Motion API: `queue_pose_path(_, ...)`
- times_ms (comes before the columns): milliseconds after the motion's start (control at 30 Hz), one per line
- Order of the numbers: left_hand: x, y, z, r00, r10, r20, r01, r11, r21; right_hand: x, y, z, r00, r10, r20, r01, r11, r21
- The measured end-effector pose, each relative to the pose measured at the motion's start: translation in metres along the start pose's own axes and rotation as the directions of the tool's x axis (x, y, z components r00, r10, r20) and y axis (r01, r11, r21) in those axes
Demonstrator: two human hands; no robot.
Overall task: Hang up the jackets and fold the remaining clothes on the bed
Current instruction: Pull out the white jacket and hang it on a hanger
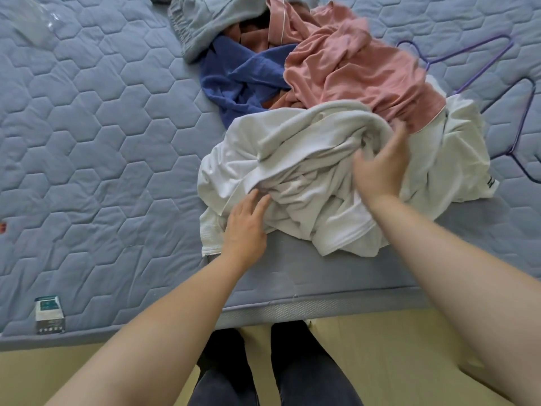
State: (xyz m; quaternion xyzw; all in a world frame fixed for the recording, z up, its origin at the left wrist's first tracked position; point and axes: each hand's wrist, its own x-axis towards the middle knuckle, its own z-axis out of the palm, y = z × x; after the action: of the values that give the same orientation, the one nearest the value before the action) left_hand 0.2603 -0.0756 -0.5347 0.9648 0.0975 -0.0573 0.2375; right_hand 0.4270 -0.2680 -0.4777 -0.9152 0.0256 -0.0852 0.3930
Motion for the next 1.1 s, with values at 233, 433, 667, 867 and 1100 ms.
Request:
queue_pose_path(233,-0.011,-0.005,0.015,0.961,-0.249,0.119,0.26,0.961,-0.093,-0.1,0.026,0.037,0.578,0.084,0.812,0.658,0.541,-0.524)
queue_pose_path(433,-0.023,-0.016,0.022,0.919,-0.283,0.274,0.309,0.949,-0.054,-0.083,0.039,0.041,0.587,0.18,0.789,0.608,0.546,-0.576)
queue_pose_path(667,-0.037,-0.001,0.024,0.838,-0.433,0.334,0.529,0.796,-0.295,-0.072,0.026,0.013,0.582,0.239,0.777,0.186,0.891,-0.413)
queue_pose_path(867,-0.022,0.037,0.018,0.429,-0.28,0.859,0.714,-0.477,-0.512,-0.06,-0.013,-0.042,0.469,0.295,0.832,-0.69,0.711,0.136)
queue_pose_path(1100,-0.005,0.071,0.009,0.536,-0.226,0.814,0.662,-0.485,-0.571,-0.031,0.059,-0.047,0.674,0.727,0.128,-0.73,0.682,-0.03)
